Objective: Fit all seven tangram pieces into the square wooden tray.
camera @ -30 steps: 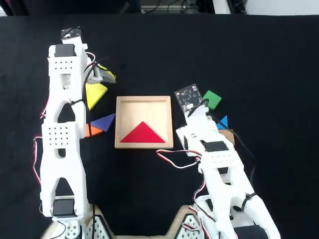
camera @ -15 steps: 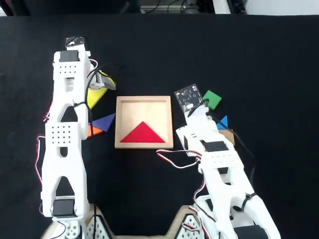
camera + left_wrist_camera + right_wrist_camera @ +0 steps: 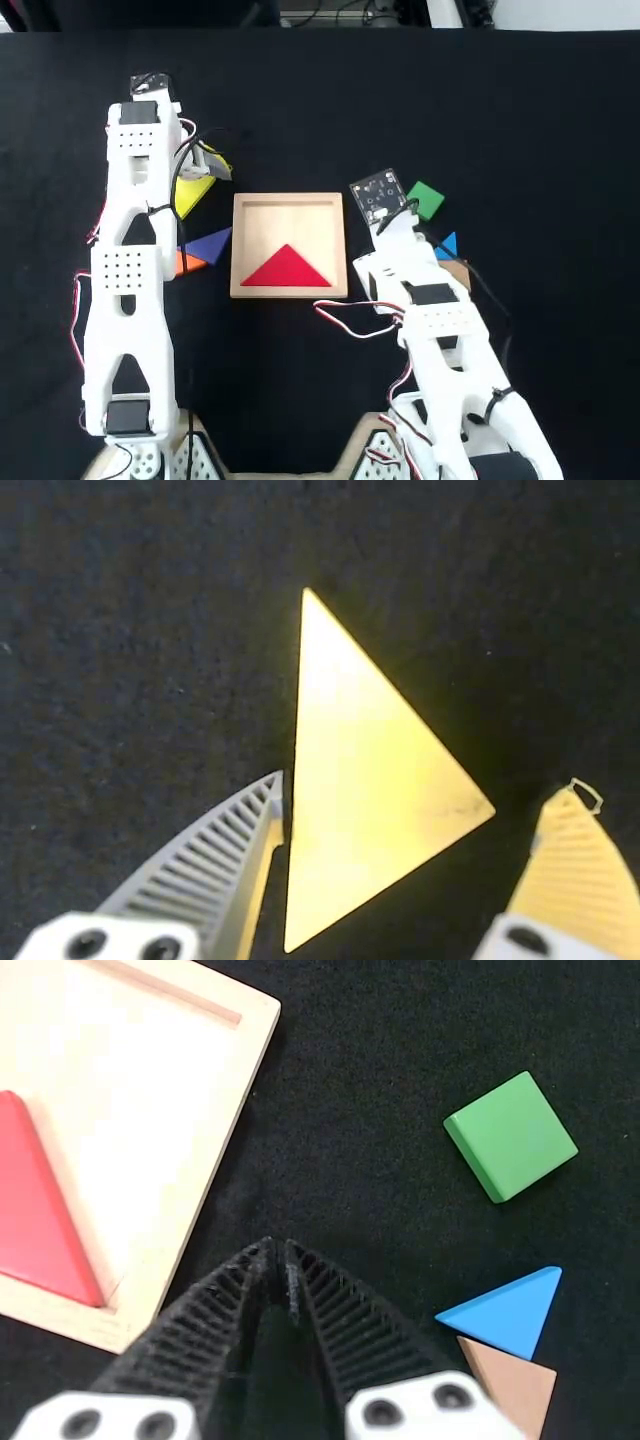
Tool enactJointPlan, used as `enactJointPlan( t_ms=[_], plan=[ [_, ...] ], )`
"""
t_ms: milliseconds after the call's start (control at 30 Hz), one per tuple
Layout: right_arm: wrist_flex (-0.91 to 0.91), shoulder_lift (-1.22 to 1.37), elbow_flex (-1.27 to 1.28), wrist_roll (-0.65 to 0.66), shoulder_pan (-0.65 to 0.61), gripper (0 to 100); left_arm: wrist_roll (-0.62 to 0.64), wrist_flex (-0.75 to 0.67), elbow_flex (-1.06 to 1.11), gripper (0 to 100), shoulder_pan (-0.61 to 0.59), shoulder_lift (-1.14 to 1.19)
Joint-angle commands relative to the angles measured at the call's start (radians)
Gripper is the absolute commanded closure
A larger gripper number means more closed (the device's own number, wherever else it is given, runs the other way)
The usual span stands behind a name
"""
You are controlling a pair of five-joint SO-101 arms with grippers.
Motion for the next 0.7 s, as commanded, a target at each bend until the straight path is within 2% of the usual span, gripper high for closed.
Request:
enactJointPlan(
  t_ms=[0, 167, 667],
  plan=[
    [-0.015, -0.027, -0.004, 0.009, 0.006, 98.6, 0.04, 0.017, -0.036, 62, -0.004, -0.006],
    [-0.015, -0.027, -0.004, 0.009, 0.006, 98.6, 0.04, 0.089, -0.134, 62, -0.002, 0.005],
    [-0.015, -0.027, -0.004, 0.009, 0.006, 98.6, 0.04, 0.071, -0.179, 62, -0.005, 0.006]
  ],
)
